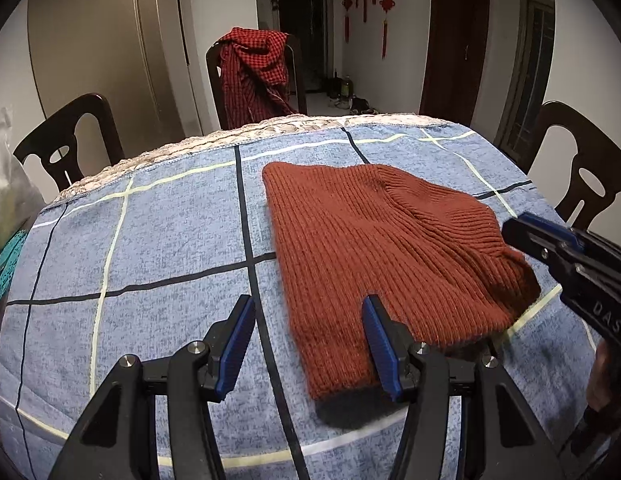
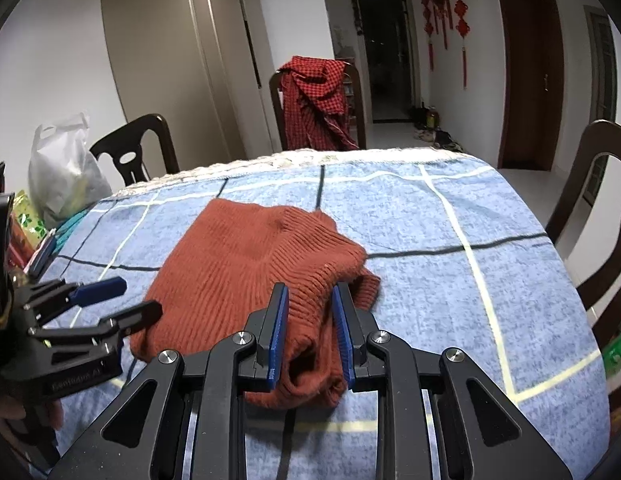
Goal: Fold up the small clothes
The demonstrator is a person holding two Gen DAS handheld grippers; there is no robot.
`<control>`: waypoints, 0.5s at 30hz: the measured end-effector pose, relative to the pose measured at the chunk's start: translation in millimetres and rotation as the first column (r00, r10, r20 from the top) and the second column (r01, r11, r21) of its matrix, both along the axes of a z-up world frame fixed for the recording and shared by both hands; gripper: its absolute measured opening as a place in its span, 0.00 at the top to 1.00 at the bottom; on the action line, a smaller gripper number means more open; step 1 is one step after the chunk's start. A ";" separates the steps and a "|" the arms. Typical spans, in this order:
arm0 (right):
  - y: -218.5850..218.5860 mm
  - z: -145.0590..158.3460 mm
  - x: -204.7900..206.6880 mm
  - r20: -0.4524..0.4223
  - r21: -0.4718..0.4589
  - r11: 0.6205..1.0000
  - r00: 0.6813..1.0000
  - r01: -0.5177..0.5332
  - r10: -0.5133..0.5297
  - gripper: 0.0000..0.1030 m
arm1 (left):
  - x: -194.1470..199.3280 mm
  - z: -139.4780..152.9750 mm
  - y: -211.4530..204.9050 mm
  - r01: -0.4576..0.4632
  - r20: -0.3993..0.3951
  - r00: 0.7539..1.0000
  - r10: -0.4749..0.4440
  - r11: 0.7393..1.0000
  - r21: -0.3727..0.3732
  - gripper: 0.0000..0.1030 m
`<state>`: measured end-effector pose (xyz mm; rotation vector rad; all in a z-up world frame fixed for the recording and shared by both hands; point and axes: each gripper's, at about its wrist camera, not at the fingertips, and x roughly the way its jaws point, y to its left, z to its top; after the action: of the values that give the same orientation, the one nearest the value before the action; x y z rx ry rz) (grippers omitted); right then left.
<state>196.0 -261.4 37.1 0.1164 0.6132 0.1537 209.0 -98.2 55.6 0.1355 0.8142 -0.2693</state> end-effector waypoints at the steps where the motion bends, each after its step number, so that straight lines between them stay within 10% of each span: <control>1: 1.3 0.0 1.3 0.004 -0.003 1.000 1.000 -0.006 0.006 0.77 | -1.0 -0.5 -0.7 0.002 0.003 1.000 -0.002 1.000 0.004 0.44; 15: 1.0 -26.3 25.8 -0.078 -0.088 0.996 0.997 -0.011 0.004 0.77 | -2.0 -12.0 -5.4 0.035 -0.003 0.999 -0.035 0.999 0.013 0.43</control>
<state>221.8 -260.5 10.7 0.0342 0.6969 0.1294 207.0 -103.6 43.5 0.1617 0.8172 -0.2977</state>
